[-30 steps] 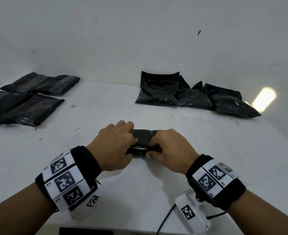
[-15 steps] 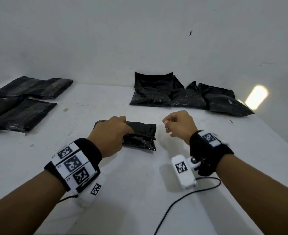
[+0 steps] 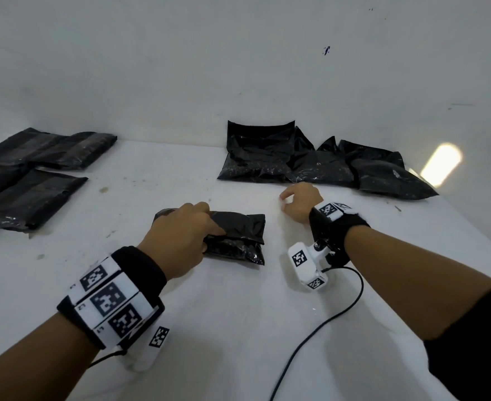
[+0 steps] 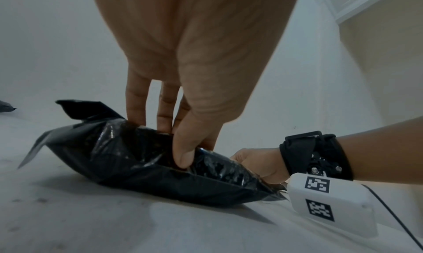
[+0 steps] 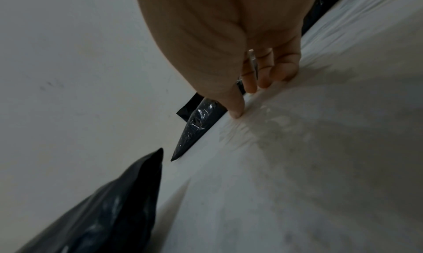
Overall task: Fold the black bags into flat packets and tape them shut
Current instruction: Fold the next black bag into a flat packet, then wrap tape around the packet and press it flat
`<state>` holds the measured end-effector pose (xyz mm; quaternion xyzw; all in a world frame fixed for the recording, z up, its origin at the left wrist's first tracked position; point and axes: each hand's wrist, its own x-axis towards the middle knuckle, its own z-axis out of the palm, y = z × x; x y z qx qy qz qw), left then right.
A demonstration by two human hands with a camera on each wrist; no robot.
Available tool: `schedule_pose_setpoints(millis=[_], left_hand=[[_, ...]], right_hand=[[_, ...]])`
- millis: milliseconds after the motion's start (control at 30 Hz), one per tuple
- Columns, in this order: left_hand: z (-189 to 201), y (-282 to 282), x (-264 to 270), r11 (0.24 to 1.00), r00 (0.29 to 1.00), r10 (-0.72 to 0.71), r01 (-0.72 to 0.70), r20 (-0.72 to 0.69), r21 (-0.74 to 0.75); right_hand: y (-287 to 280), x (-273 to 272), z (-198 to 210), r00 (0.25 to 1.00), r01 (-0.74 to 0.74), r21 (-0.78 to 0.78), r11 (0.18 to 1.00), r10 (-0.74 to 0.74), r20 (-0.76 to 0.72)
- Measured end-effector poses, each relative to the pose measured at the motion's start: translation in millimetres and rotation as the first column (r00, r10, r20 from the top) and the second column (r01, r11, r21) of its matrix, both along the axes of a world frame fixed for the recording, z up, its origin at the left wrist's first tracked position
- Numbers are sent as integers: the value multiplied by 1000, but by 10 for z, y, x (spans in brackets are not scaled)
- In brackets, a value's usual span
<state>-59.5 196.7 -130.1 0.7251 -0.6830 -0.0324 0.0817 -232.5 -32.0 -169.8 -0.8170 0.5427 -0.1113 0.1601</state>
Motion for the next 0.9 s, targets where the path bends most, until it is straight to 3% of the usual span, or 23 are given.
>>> schedule_pose_setpoints(millis=[233,400,633,767,900], left_hand=[[12,-14,-35,1000,1000,-6,5,13,8],[3,-10,-50,1000,1000,-1,1,18,8],[9,-16,-51,1000,1000,-9,9,20,22],[10,-5,-53,999,999,-15,14,40,30],[9,6,-74,999,994,-43,40,100,22]], right_hand=[[-38,-30,25,990,-88,-16,996,89,112],[-60,-22,60,981,-177,-44,983,179,75],[-57,35,79,985,-172,-63,983,172,-4],[18,8,170,979,-192,-55,980,195,57],[149,-148,357,953,-232,31,972,220,209]])
